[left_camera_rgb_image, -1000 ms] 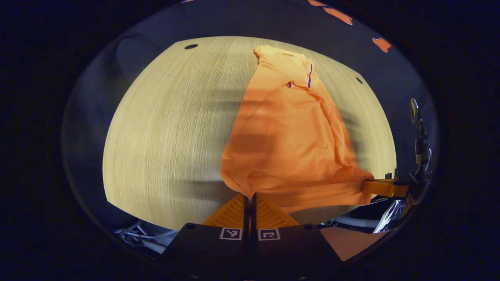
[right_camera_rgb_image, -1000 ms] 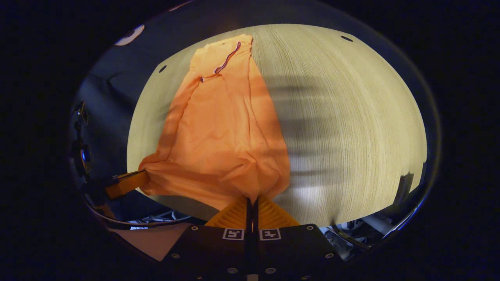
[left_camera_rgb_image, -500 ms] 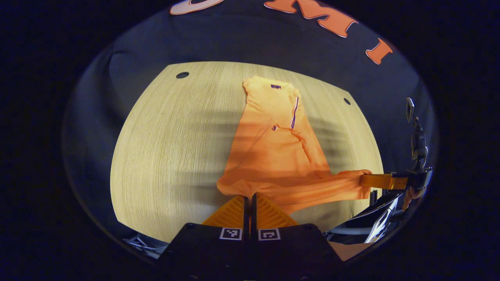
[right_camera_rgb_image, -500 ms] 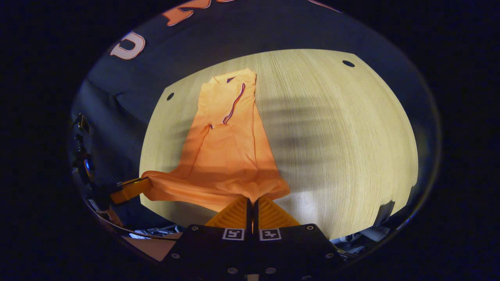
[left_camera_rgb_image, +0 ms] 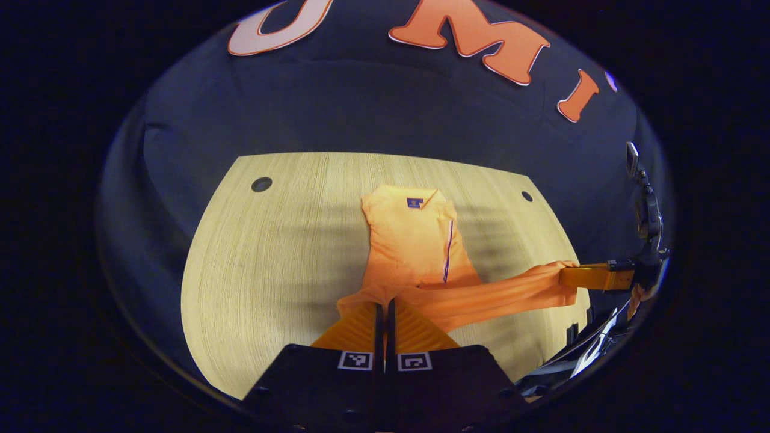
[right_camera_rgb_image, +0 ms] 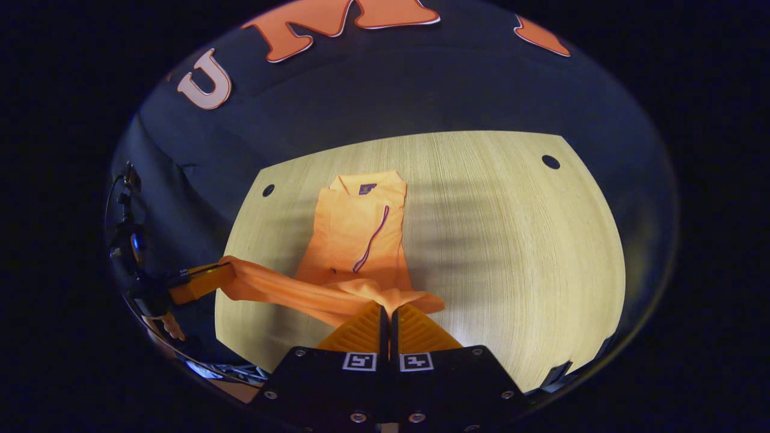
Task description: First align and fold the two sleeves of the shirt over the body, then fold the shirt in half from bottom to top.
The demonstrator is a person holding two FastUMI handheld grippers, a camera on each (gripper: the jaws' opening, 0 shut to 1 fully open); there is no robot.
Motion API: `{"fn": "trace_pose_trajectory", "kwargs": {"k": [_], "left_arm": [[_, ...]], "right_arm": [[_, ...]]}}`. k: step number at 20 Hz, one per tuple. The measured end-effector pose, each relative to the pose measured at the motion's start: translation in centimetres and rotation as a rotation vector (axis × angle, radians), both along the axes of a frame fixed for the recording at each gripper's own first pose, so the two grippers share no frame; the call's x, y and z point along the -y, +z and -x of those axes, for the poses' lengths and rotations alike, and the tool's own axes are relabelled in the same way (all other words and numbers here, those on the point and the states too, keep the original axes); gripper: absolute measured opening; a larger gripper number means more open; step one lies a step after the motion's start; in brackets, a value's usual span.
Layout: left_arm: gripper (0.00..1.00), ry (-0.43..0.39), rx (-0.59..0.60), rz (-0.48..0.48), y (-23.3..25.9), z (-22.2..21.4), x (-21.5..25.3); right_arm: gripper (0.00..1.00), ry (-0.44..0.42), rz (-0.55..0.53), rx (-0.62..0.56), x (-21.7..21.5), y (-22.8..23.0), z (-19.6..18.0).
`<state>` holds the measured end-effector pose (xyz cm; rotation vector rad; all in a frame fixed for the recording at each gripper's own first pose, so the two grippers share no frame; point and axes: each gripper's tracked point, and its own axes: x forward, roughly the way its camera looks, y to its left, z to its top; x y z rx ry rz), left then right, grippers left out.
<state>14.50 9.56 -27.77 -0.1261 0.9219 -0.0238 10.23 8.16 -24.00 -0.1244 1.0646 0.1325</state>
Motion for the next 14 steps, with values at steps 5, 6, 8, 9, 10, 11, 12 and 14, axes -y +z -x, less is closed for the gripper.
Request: {"fn": "trace_pose_trajectory", "kwargs": {"k": [5, 6, 8, 9, 10, 11, 12, 14], "left_arm": [[0.01, -0.011, 0.094, -0.007, 2.3, -6.8, -0.7], [0.01, -0.015, 0.115, -0.021, 2.3, -8.3, -0.9], [0.0, -0.023, 0.131, -0.048, 2.0, -11.0, -1.7], [0.0, -0.025, 0.131, -0.055, 1.8, -12.1, -1.9], [0.01, -0.027, 0.131, -0.057, 1.2, -13.3, -2.0], [0.01, -0.025, 0.124, -0.061, 0.4, -14.6, -2.2], [0.01, -0.026, 0.116, -0.068, -0.7, -15.5, -2.5], [0.01, -0.042, 0.093, -0.098, -2.9, -17.4, -3.2]], "right_arm": [[0.0, -0.004, 0.012, 0.077, -0.7, 1.2, -6.1], [0.0, -0.007, 0.009, 0.092, -1.0, 1.2, -7.4], [0.0, -0.016, 0.009, 0.111, -1.1, 0.9, -10.0], [0.0, -0.018, 0.016, 0.124, -1.0, 0.6, -11.0], [0.0, -0.02, 0.029, 0.133, -0.9, 0.0, -12.5], [0.0, -0.021, 0.035, 0.133, -0.9, -0.8, -13.7], [0.0, -0.024, 0.037, 0.125, -1.1, -1.8, -14.6], [0.0, -0.03, 0.037, 0.12, -1.0, -3.9, -16.7]]}}
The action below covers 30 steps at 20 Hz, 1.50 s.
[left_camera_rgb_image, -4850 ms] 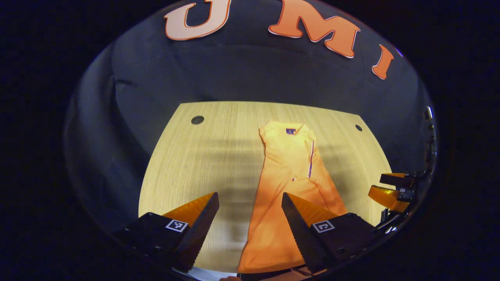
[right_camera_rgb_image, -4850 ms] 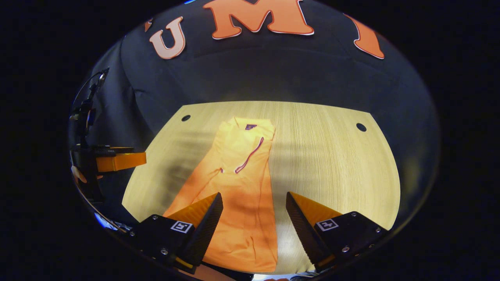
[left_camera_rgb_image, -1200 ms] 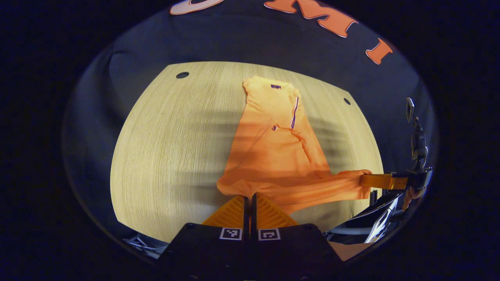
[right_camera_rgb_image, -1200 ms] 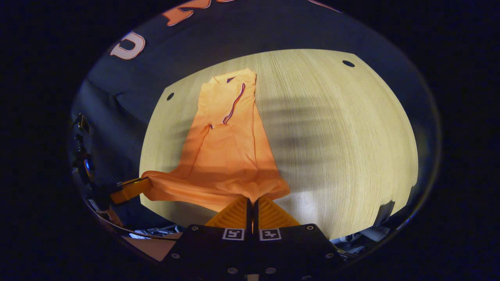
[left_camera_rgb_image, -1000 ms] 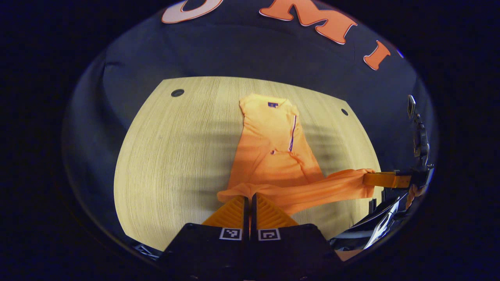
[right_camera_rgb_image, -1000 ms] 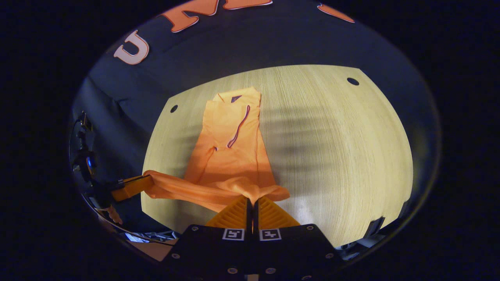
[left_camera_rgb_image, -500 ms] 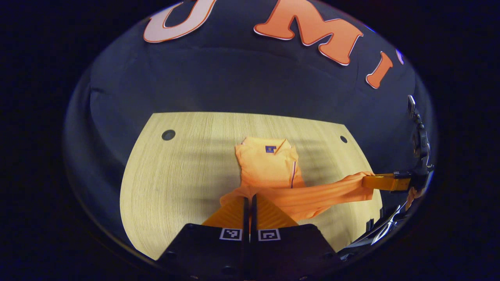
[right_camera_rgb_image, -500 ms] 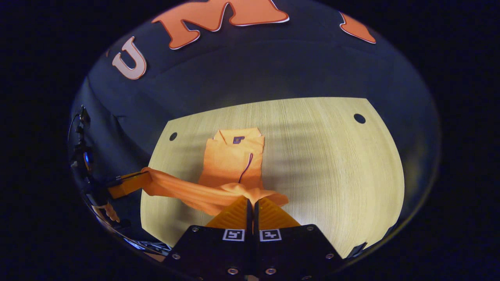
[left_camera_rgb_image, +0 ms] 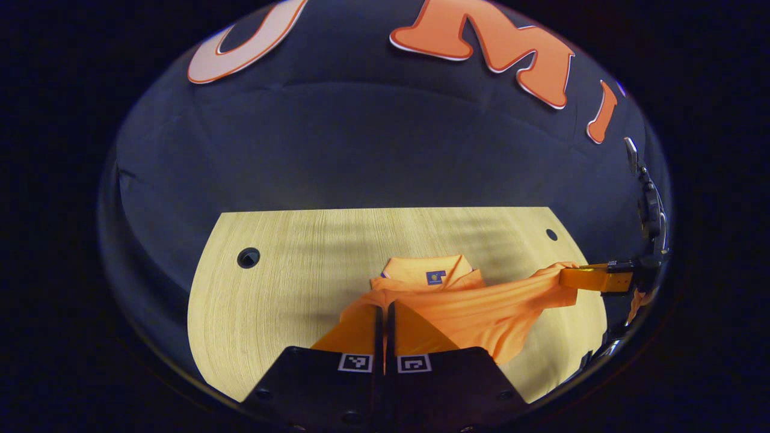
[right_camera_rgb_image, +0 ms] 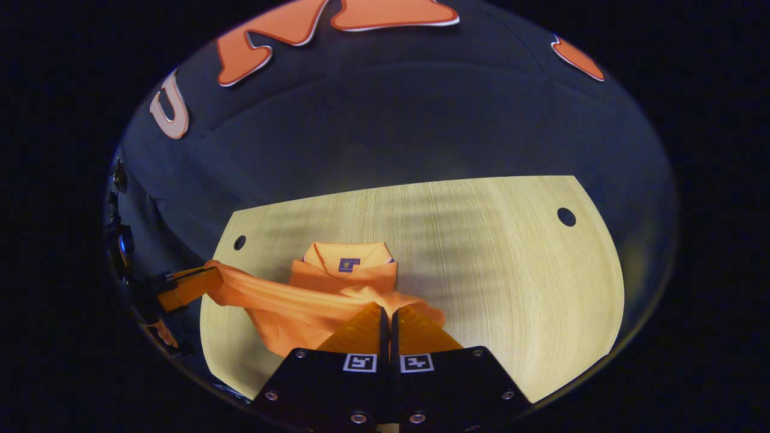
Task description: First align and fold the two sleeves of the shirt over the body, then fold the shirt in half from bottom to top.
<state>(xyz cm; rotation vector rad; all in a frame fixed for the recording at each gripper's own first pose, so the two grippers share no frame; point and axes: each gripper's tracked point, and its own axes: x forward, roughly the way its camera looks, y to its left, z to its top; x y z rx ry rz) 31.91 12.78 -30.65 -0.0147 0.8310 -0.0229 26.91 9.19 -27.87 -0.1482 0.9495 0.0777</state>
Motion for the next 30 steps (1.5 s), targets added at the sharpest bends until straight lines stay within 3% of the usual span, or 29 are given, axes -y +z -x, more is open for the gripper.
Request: {"fn": "trace_pose_trajectory", "kwargs": {"k": [6, 8, 9, 10, 13, 17, 21, 25, 30], "left_arm": [[0.02, 0.031, -0.038, -0.04, -4.8, -3.7, -0.9], [0.13, 0.025, -0.016, -0.031, -4.4, -4.2, 0.1], [0.3, 0.027, -0.005, -0.026, -4.3, -4.3, 0.2], [0.48, 0.026, -0.001, -0.029, -4.4, -4.5, 0.2], [1.0, 0.054, 0.025, -0.05, -3.8, -4.7, -0.6], [1.0, 0.076, 0.117, -0.058, -0.5, -5.0, -0.7], [1.0, 0.073, 0.333, -0.138, 6.7, -4.6, -1.2], [1.0, 0.06, 0.491, -0.17, 12.8, -3.6, 1.3], [1.0, 0.083, 0.615, -0.125, 17.6, -0.5, 2.7]], "right_arm": [[0.03, -0.032, -0.023, 0.011, -0.5, -4.7, -3.9], [0.12, -0.044, -0.006, 0.013, -0.1, -4.9, -4.0], [0.21, -0.054, 0.007, 0.012, 0.2, -5.2, -4.1], [0.38, -0.068, 0.013, 0.009, 0.3, -5.4, -4.1], [0.99, -0.067, 0.001, 0.044, 0.0, -4.5, -4.4], [0.99, -0.038, -0.014, 0.124, -0.8, -1.7, -4.6], [0.99, -0.009, -0.014, 0.254, -2.0, 2.8, -4.0], [0.99, 0.019, -0.055, 0.356, -2.9, 9.3, -1.8], [0.98, 0.076, 0.009, 0.557, -2.8, 17.1, 1.5]]}}
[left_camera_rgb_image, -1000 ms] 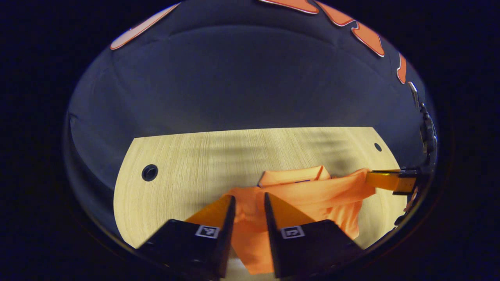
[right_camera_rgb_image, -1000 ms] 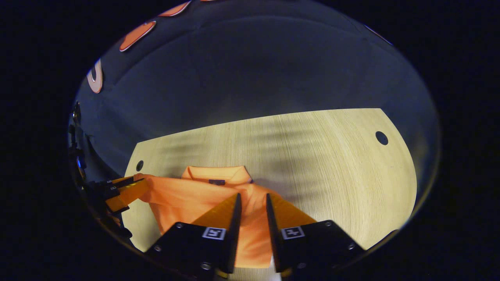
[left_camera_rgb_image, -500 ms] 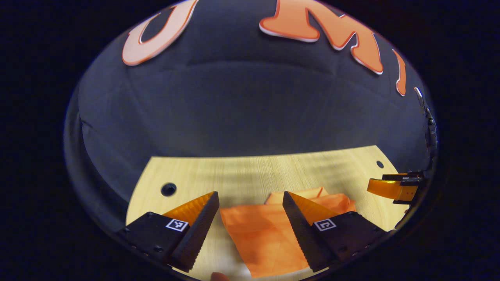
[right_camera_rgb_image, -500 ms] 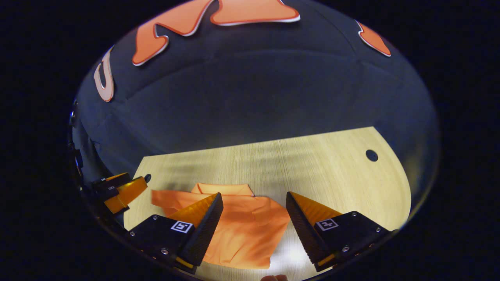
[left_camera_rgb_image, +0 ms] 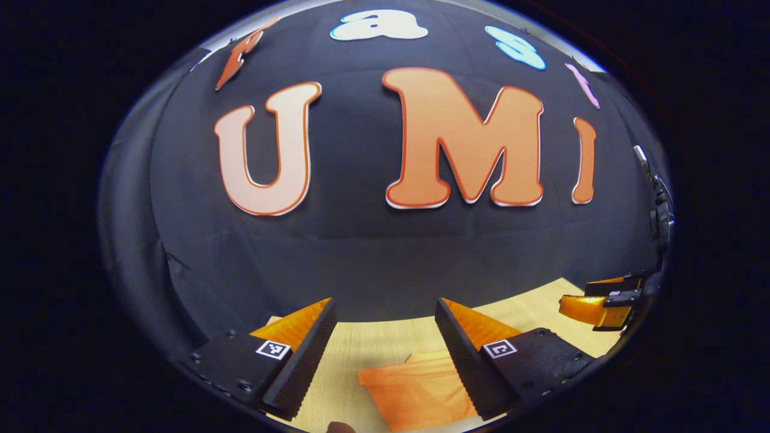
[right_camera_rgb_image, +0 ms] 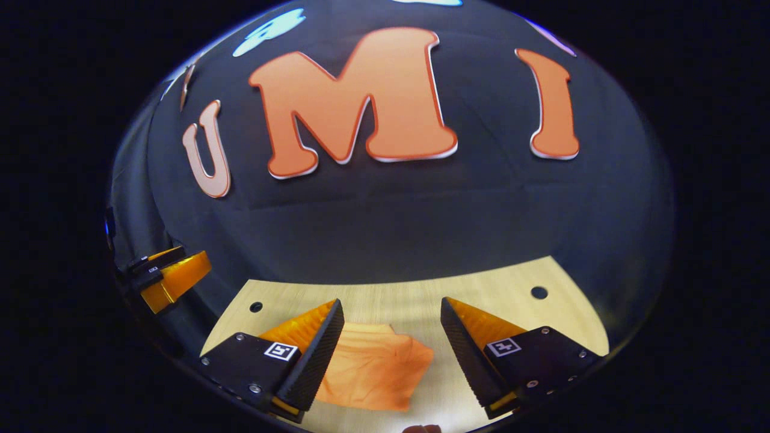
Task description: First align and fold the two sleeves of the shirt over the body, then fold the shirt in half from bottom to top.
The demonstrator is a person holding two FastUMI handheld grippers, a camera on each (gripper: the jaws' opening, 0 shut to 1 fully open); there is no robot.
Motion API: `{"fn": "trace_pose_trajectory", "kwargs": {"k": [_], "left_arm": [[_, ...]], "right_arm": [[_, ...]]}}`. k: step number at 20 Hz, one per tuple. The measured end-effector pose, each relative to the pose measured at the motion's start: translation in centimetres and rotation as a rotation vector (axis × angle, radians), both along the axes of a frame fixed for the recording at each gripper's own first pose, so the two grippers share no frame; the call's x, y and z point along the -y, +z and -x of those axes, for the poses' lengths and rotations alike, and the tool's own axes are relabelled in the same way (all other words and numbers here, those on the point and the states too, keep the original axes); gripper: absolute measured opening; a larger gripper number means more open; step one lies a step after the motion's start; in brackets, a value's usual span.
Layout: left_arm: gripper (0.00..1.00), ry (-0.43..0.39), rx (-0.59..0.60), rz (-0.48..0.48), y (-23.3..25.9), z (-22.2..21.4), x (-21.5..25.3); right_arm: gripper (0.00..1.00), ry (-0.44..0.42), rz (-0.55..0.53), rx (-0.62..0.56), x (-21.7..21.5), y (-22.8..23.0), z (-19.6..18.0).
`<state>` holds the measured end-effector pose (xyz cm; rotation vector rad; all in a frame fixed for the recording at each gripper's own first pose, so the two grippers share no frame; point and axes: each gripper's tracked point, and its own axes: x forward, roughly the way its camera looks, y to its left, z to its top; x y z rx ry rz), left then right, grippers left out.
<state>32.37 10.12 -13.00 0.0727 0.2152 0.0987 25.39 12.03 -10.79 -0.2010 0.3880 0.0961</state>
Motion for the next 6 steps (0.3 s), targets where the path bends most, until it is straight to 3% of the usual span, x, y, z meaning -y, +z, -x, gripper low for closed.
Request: {"fn": "trace_pose_trajectory", "kwargs": {"k": [6], "left_arm": [[1.0, 0.038, 0.06, 0.054, 3.5, 7.0, 1.5]], "right_arm": [[0.98, 0.083, 0.0, 0.034, -1.6, 4.0, 6.9]]}}
